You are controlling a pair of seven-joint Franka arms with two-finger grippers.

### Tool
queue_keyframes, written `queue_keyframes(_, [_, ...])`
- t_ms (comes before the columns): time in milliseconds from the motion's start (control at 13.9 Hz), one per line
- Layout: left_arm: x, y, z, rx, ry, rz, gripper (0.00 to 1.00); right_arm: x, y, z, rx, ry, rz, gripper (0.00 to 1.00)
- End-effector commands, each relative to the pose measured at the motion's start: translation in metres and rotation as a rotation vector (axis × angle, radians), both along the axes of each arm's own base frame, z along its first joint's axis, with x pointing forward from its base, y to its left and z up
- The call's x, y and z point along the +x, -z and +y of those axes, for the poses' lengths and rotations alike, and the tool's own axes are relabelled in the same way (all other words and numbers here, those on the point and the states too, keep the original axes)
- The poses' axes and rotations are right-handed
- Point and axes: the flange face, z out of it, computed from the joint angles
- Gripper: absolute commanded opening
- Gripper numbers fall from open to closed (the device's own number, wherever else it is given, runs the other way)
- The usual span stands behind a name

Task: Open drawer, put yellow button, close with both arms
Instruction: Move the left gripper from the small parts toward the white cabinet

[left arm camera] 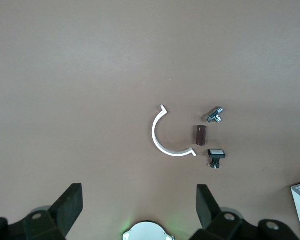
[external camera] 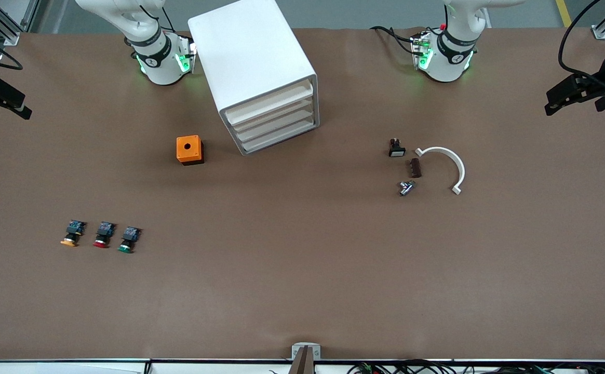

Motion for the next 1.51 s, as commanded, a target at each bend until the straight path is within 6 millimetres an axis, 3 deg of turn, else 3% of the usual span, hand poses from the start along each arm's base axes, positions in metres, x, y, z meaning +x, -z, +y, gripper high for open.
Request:
queue_keyframes(0, [0.002,-0.006,0.0,0.018,0.005,-0.001,1.0,-0.007,-0.001,-0.001,0.001,-0.009,-0.001,1.0])
queue_keyframes(216, [0.003,-0.005,-0.004,0.018,0.008,0.0,1.0,-0.007,-0.001,-0.001,0.001,-0.009,-0.001,1.0])
queue_keyframes(432, [0.016,0.005,-0.012,0.016,0.025,0.014,1.0,-0.007,-0.001,-0.001,0.001,-0.007,-0.001,1.0])
queue_keyframes(721, [0.034,0.034,-0.021,0.011,0.034,0.032,1.0,-0.007,-0.001,-0.002,0.001,-0.006,-0.001,1.0])
queue_keyframes(1009, [0.055,0.082,-0.052,0.006,0.023,0.046,1.0,-0.007,-0.001,-0.002,0.003,-0.006,-0.001,1.0])
queue_keyframes(1441, [0.086,0.155,-0.119,-0.003,-0.115,0.052,1.0,-0.007,-0.002,-0.004,0.002,-0.004,-0.002,1.0])
